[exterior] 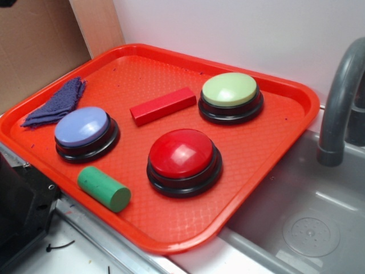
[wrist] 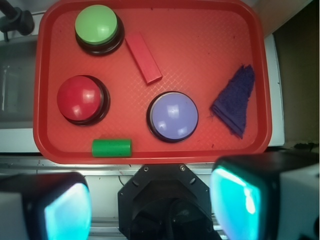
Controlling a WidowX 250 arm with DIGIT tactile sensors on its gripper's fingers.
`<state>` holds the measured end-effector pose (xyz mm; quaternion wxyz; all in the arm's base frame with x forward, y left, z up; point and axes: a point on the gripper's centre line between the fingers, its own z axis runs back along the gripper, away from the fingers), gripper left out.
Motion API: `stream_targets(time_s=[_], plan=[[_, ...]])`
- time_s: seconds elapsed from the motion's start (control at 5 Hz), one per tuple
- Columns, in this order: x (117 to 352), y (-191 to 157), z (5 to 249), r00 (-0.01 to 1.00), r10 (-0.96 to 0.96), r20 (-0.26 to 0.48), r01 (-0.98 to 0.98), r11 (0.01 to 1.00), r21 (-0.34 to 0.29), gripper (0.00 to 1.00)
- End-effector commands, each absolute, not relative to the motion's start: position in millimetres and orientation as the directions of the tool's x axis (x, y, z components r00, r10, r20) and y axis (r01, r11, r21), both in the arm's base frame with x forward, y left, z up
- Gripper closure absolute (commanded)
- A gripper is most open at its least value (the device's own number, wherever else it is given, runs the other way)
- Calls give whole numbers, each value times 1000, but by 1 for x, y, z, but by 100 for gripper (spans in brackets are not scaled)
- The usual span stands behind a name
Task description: Push the green button.
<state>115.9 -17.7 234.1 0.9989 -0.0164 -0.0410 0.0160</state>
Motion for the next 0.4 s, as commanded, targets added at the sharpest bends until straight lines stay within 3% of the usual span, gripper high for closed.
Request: stream_targets(time_s=[0.0, 0.2], plan=[[116, -18, 234, 996, 33, 81, -31, 999, -34, 0], [159, -34, 203, 980, 46, 191, -37, 998, -51, 0]])
